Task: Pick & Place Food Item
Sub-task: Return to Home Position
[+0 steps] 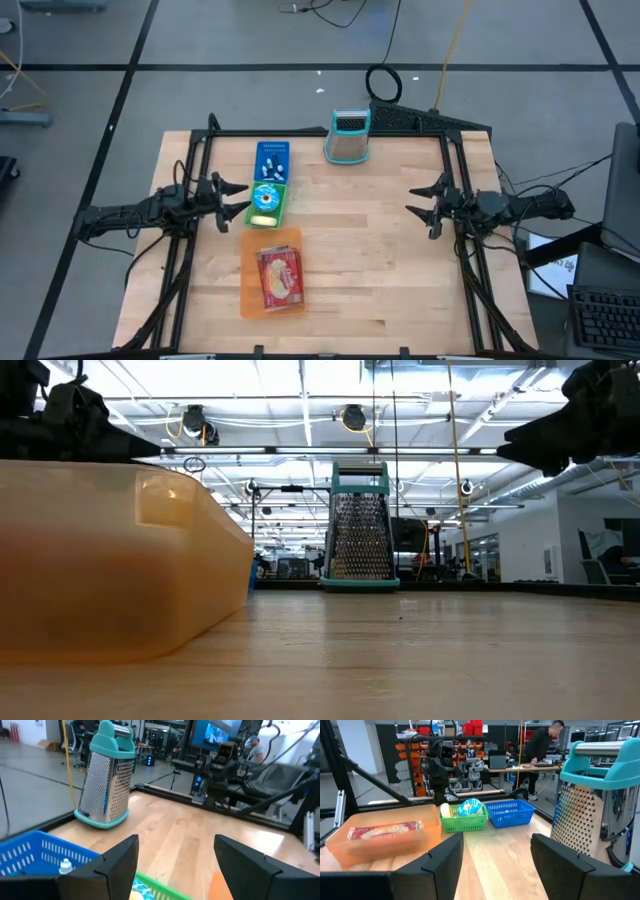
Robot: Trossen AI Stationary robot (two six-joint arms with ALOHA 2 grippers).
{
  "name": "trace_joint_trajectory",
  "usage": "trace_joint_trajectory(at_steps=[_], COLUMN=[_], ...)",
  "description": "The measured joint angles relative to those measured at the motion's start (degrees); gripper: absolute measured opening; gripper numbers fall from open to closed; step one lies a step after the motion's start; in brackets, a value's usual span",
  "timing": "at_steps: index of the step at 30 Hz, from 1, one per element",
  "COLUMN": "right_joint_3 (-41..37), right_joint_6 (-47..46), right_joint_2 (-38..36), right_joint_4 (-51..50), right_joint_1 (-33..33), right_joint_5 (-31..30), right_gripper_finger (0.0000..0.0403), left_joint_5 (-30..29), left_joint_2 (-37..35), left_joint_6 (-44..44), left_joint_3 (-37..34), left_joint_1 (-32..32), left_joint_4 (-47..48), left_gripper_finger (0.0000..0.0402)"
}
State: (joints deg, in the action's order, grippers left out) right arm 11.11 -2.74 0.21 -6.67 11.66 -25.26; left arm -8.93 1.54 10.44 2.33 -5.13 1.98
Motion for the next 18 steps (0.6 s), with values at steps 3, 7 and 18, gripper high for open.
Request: trace_joint_trajectory(at_steps=[3, 7, 18], right_joint_3=[-1.59, -4.99, -7.75], right_joint_6=[0.37, 3.13, 5.98], right_joint_2=[0.01, 0.02, 0.02], right_joint_4=[2.82, 9.34, 13.75], right_joint_1=[0.00, 0.00, 0.02], right_joint_5=[-0.01, 1.52, 16.74], right_gripper_finger=[0.0223, 0.0223, 0.0224], left_joint_5=[0.36, 0.48, 7.78], left_joint_2=[0.92, 1.47, 1.47], left_joint_6=[1.36, -0.82, -2.70], left_joint_3=[0.05, 0.06, -0.04], left_joint_1=[0.00, 0.00, 0.00], left_joint_4=[0.25, -0.22, -1.14], left_gripper_finger=[0.0257, 0.0257, 0.0258])
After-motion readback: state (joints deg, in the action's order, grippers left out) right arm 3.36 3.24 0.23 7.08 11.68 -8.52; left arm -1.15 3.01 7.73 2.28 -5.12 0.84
